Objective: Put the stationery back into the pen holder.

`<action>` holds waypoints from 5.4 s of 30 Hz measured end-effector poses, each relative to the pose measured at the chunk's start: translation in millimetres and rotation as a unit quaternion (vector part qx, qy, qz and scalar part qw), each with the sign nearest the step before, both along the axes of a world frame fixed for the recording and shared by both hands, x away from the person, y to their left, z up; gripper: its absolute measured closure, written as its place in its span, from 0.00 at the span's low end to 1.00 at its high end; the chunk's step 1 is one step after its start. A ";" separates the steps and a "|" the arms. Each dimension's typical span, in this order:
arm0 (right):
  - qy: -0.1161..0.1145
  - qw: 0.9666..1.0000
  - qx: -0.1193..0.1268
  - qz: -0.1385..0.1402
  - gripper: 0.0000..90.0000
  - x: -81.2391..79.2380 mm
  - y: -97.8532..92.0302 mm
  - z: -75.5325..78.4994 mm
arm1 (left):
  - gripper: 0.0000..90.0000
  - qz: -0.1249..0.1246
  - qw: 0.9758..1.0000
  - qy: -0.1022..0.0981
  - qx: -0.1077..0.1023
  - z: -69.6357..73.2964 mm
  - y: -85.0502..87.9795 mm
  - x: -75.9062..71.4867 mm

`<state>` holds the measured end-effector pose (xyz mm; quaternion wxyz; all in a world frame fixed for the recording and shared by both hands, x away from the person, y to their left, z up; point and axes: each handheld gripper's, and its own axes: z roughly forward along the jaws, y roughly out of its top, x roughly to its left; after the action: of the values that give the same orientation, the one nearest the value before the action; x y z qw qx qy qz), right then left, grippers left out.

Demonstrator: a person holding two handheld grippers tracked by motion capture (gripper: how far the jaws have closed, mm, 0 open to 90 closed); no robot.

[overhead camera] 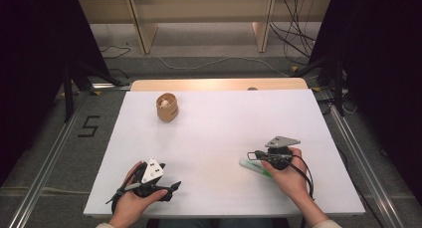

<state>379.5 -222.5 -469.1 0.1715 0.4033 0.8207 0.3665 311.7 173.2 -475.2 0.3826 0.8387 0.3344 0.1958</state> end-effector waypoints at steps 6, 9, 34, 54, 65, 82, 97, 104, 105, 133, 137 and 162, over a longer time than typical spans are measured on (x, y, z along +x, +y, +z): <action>0.023 1.000 -0.012 0.000 1.00 11.7 11.2 -5.0 | 0.23 0.000 1.000 0.002 0.000 -0.2 0.5 0.2; 0.031 0.999 -0.016 -0.001 1.00 14.9 12.3 -7.0 | 0.23 0.000 1.000 0.002 0.001 -0.3 0.3 0.3; 0.057 0.998 -0.025 0.016 1.00 17.3 17.2 -12.6 | 0.23 -0.003 1.000 0.006 0.001 -1.9 -1.4 0.9; 0.092 0.993 -0.035 0.072 1.00 -3.2 27.6 -10.5 | 0.23 -0.009 1.000 0.008 0.007 -2.1 -1.6 0.3; 0.101 0.990 -0.031 0.089 1.00 -19.2 28.0 -10.5 | 0.23 -0.013 1.000 0.009 0.008 -2.0 -2.4 -0.4; 0.085 0.992 -0.012 0.090 0.91 -26.0 25.0 -9.7 | 0.23 -0.019 1.000 0.012 -0.001 -1.5 -6.2 -1.6; -0.003 0.999 0.041 -0.013 0.52 -29.6 -44.6 -0.1 | 0.33 -0.132 0.990 0.045 0.002 8.6 -97.4 7.6; -0.008 0.998 0.047 -0.031 0.48 -31.7 -58.0 -0.3 | 0.36 -0.195 0.979 0.058 0.034 12.4 -154.5 19.0; -0.007 0.998 0.050 -0.036 0.48 -32.0 -58.7 -1.0 | 0.37 -0.202 0.977 0.059 0.039 11.9 -161.4 20.8; -0.013 0.996 0.058 -0.064 0.46 -30.5 -69.6 -2.4 | 0.55 -0.254 0.958 0.096 0.096 1.0 -244.4 42.2; -0.009 0.996 0.058 -0.065 0.46 -30.6 -69.8 -2.6 | 0.57 -0.255 0.957 0.099 0.098 0.5 -246.0 43.4; -0.010 0.996 0.058 -0.066 0.46 -30.7 -70.5 -2.8 | 0.65 -0.250 0.953 0.119 0.124 4.6 -254.3 47.3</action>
<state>348.8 -292.9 -471.9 0.1802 0.4624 0.7675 0.4059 359.0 -81.1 -470.6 0.2695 0.9536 0.1304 0.0327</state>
